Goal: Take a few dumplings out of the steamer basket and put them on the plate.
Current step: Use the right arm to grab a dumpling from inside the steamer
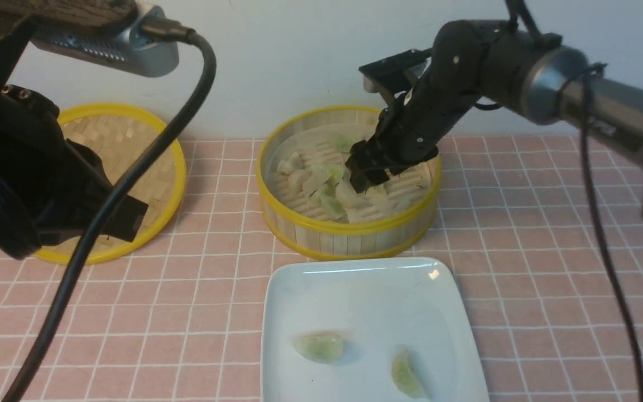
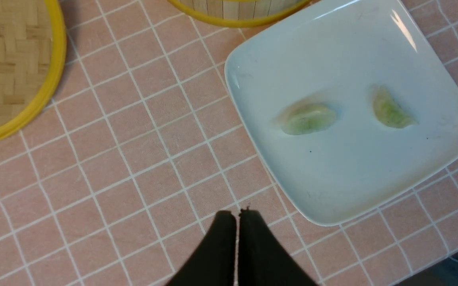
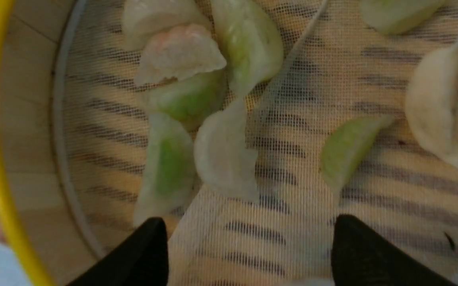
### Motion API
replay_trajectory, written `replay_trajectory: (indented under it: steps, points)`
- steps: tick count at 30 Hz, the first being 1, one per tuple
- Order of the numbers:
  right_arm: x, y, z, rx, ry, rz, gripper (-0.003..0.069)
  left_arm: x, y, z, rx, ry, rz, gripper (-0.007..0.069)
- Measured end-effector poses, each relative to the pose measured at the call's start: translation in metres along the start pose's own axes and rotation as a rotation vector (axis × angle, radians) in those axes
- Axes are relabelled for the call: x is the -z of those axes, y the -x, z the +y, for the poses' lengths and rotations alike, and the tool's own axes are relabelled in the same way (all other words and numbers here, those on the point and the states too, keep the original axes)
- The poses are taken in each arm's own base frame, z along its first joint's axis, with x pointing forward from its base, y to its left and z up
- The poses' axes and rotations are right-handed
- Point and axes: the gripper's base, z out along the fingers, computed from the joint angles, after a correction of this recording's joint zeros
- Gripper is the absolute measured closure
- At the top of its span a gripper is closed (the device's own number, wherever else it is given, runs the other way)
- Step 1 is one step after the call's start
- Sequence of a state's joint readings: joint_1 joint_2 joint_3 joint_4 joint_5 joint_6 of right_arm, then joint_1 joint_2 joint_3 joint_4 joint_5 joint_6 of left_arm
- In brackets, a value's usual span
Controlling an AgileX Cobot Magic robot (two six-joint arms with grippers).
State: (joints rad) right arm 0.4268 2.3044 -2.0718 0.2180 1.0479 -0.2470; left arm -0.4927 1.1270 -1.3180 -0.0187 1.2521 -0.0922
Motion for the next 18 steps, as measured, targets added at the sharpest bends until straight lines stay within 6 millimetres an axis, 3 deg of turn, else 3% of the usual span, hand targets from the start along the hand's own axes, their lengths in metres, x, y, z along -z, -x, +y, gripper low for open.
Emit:
replay_trajectory:
  steps: [6,11,15,18]
  points:
    - [-0.041,0.006,-0.006,-0.007,0.02,-0.002,0.0162,0.0,0.0,0.0,0.0,0.0,0.0,0.0631]
    - [-0.056,0.009,-0.005,-0.026,0.06,-0.019,0.0183,0.0,0.0,0.0,-0.001,0.001,0.002,0.0631]
    - [-0.059,0.008,-0.005,-0.02,0.061,-0.019,0.0263,0.0,0.0,0.0,-0.001,0.001,0.003,0.0631]
    - [-0.059,0.008,-0.004,-0.018,0.068,-0.005,0.0438,0.0,0.0,0.0,-0.001,0.001,0.003,0.0631]
